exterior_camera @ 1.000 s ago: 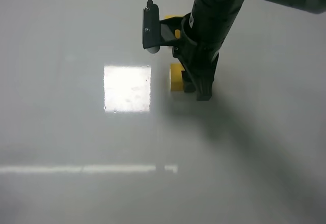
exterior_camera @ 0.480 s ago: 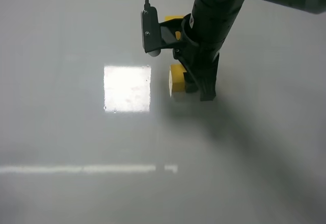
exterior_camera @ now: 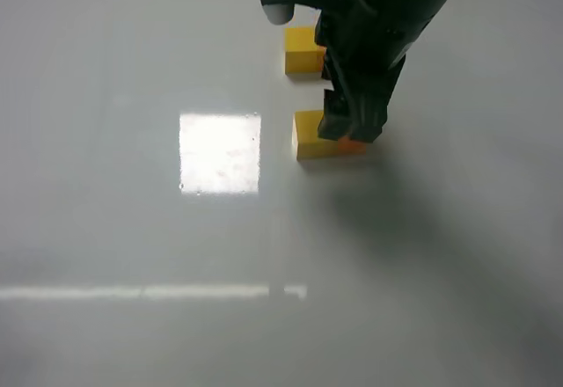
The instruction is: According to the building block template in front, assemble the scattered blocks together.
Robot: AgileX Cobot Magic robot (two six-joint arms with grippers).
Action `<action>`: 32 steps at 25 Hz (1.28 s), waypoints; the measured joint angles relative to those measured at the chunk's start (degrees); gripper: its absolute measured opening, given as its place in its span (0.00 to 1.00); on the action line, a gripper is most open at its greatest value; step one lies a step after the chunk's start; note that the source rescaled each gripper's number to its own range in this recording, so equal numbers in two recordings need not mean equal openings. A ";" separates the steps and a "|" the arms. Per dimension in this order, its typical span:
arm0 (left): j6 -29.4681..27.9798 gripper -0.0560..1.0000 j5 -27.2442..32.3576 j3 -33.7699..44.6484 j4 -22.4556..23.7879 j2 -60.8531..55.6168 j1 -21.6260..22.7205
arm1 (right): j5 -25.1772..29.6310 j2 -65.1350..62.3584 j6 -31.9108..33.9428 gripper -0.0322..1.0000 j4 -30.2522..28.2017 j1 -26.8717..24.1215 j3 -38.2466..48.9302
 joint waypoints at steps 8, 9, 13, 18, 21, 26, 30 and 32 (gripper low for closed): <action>0.00 0.16 0.00 0.00 0.00 0.00 0.00 | -3.54 -9.02 14.70 0.75 8.36 -13.50 0.21; 0.00 0.16 0.00 0.00 0.00 0.00 0.00 | -4.22 -10.09 15.08 0.74 10.76 -17.13 0.73; 0.00 0.16 0.00 0.00 0.00 0.00 0.00 | -3.77 -13.41 16.49 0.72 15.61 -29.58 4.48; 0.00 0.16 0.00 0.00 0.00 0.00 0.00 | -0.23 -17.49 19.90 0.71 14.24 -35.61 8.72; 0.00 0.16 0.00 0.00 0.00 0.00 0.00 | 1.59 -20.28 21.98 0.71 14.13 -35.89 11.90; 0.00 0.16 0.00 0.00 0.00 0.00 0.00 | 1.45 -27.14 28.53 0.71 13.30 -35.89 21.51; 0.00 0.16 0.00 0.00 0.00 0.00 0.00 | 0.86 -35.10 32.90 0.71 13.18 -35.89 31.43; 0.00 0.16 0.00 0.00 0.00 0.00 0.00 | -0.69 -39.60 35.54 0.71 12.98 -35.89 37.33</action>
